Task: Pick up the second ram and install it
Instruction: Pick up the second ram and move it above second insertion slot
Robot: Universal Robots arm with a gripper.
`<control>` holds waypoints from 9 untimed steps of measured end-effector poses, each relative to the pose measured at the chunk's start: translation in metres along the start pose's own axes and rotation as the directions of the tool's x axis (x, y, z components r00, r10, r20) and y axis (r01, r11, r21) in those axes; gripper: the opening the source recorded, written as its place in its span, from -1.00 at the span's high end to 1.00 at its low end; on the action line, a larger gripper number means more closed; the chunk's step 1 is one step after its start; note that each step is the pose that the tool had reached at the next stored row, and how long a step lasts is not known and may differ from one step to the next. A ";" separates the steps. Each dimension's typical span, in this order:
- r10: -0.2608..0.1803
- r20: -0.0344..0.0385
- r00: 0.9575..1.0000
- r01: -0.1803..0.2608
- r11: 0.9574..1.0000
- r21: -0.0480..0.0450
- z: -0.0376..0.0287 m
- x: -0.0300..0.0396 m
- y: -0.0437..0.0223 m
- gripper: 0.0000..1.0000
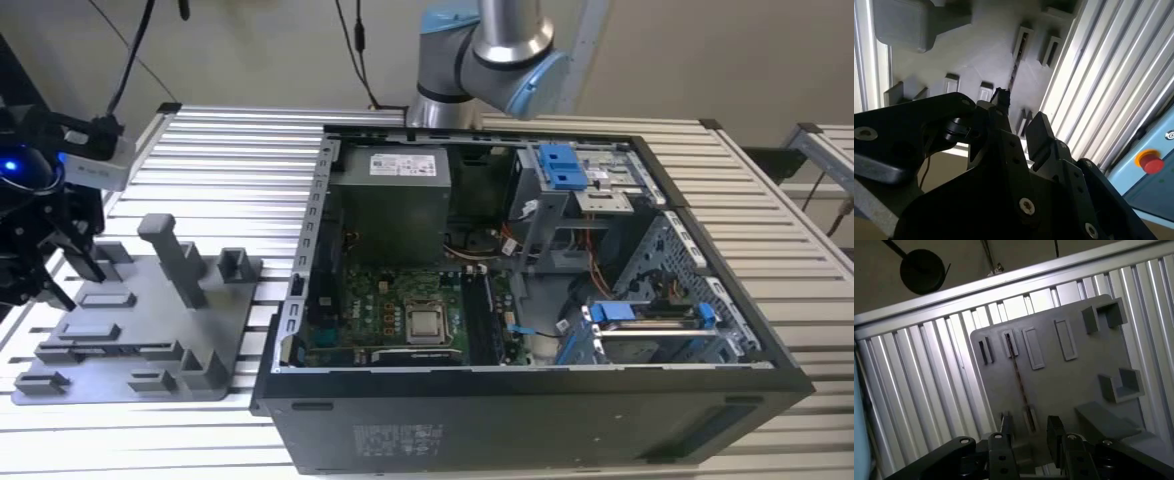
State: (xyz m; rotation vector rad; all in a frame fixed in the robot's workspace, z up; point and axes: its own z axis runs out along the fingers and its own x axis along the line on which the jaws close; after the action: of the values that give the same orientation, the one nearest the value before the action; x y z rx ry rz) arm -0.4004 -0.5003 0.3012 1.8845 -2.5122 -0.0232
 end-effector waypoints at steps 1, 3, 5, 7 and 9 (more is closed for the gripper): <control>-0.001 0.000 1.000 0.001 1.000 0.000 0.0017 0.0000 0.0000 0.16; -0.004 0.000 1.000 0.004 1.000 0.000 0.0052 0.0001 0.0004 0.16; -0.007 0.004 1.000 0.007 1.000 0.002 0.0081 0.0005 0.0016 0.16; -0.013 0.012 1.000 0.013 1.000 0.002 0.0107 0.0010 0.0028 0.16; -0.030 0.017 0.999 0.030 1.000 0.001 0.0132 0.0012 0.0039 0.16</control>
State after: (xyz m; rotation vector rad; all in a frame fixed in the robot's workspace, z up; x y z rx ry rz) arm -0.4047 -0.5002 0.2880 1.9305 -2.4948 -0.0386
